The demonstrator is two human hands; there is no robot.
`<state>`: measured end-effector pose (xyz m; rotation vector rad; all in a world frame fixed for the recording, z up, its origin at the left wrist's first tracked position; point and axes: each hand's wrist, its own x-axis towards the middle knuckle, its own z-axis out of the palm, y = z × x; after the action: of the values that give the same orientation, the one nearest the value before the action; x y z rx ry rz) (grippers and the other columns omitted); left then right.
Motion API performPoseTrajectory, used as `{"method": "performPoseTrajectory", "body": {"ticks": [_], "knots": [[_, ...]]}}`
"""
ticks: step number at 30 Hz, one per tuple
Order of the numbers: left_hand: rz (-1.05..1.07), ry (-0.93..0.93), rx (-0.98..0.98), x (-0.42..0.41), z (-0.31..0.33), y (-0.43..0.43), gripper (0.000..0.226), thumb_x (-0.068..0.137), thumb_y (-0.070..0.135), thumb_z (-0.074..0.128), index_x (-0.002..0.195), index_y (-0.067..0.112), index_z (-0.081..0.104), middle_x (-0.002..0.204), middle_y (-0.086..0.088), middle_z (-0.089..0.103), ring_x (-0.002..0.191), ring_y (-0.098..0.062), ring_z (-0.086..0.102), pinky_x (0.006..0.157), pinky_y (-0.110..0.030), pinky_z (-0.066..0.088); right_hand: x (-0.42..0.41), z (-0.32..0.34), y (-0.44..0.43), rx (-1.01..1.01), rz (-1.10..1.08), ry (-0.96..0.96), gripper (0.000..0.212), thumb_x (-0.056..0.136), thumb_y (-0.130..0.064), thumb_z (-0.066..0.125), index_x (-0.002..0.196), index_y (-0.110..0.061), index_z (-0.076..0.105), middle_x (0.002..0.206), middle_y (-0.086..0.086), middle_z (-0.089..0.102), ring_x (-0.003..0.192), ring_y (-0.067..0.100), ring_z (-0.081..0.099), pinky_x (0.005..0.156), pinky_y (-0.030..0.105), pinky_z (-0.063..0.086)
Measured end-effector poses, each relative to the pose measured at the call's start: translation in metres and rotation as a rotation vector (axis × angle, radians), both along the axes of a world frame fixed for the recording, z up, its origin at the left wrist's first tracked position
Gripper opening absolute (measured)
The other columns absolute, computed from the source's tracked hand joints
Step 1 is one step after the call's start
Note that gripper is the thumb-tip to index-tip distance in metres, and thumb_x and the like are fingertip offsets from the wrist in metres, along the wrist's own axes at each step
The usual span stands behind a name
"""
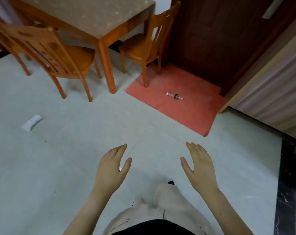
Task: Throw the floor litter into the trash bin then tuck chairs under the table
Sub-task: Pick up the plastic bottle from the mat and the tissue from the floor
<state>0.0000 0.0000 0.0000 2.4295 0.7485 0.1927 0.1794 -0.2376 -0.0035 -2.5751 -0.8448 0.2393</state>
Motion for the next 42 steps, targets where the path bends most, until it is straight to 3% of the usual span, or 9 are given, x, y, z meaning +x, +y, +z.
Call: {"method": "performPoseTrajectory", "body": {"ticks": [10, 18, 23, 28, 35, 42], "knots": [[-0.172, -0.007, 0.089, 0.186, -0.009, 0.004, 0.057, 0.092, 0.048, 0.035, 0.134, 0.014, 0.052, 0.133, 0.0, 0.057, 0.122, -0.021, 0.051, 0.103, -0.035, 0.037, 0.141, -0.011, -0.019, 0.015, -0.166, 0.007, 0.054, 0.095, -0.034, 0.056, 0.144, -0.015, 0.045, 0.147, 0.006, 0.048, 0.141, 0.028, 0.035, 0.115, 0.045, 0.029], [-0.16, 0.024, 0.065, 0.348, -0.003, -0.022, 0.057, 0.092, 0.046, 0.035, 0.134, 0.013, 0.052, 0.133, -0.001, 0.058, 0.122, -0.021, 0.051, 0.104, -0.035, 0.037, 0.309, -0.007, -0.02, 0.0, -0.102, 0.03, 0.051, 0.095, -0.033, 0.057, 0.142, -0.013, 0.047, 0.14, 0.006, 0.052, 0.133, 0.026, 0.042, 0.112, 0.042, 0.034], [-0.165, 0.01, 0.097, 0.435, 0.009, -0.011, 0.053, 0.093, 0.044, 0.037, 0.135, 0.015, 0.051, 0.132, 0.0, 0.058, 0.122, -0.02, 0.05, 0.105, -0.032, 0.033, 0.406, 0.004, 0.007, 0.033, -0.049, 0.011, 0.052, 0.096, -0.033, 0.056, 0.143, -0.014, 0.046, 0.145, 0.004, 0.048, 0.137, 0.026, 0.038, 0.114, 0.041, 0.031], [-0.149, 0.056, 0.093, 0.504, -0.008, 0.023, 0.055, 0.094, 0.046, 0.034, 0.139, 0.018, 0.048, 0.139, -0.001, 0.053, 0.129, -0.023, 0.046, 0.108, -0.04, 0.036, 0.48, -0.013, 0.046, 0.029, -0.005, 0.031, 0.052, 0.096, -0.036, 0.054, 0.144, -0.015, 0.046, 0.146, 0.003, 0.049, 0.137, 0.024, 0.039, 0.113, 0.039, 0.029], [-0.123, 0.042, 0.092, 0.617, -0.041, 0.102, 0.054, 0.094, 0.048, 0.035, 0.139, 0.021, 0.048, 0.137, 0.003, 0.054, 0.125, -0.019, 0.048, 0.106, -0.032, 0.032, 0.6, -0.042, 0.124, 0.029, 0.064, 0.026, 0.052, 0.094, -0.03, 0.061, 0.141, -0.012, 0.049, 0.141, 0.006, 0.053, 0.129, 0.026, 0.047, 0.105, 0.046, 0.042], [-0.133, 0.006, 0.127, 0.752, -0.031, 0.21, 0.055, 0.093, 0.045, 0.038, 0.138, 0.016, 0.049, 0.132, -0.001, 0.057, 0.122, -0.022, 0.05, 0.101, -0.039, 0.04, 0.729, -0.04, 0.215, 0.006, 0.019, -0.039, 0.051, 0.092, -0.029, 0.063, 0.139, -0.011, 0.051, 0.129, 0.014, 0.06, 0.122, 0.03, 0.052, 0.097, 0.043, 0.044]]}}
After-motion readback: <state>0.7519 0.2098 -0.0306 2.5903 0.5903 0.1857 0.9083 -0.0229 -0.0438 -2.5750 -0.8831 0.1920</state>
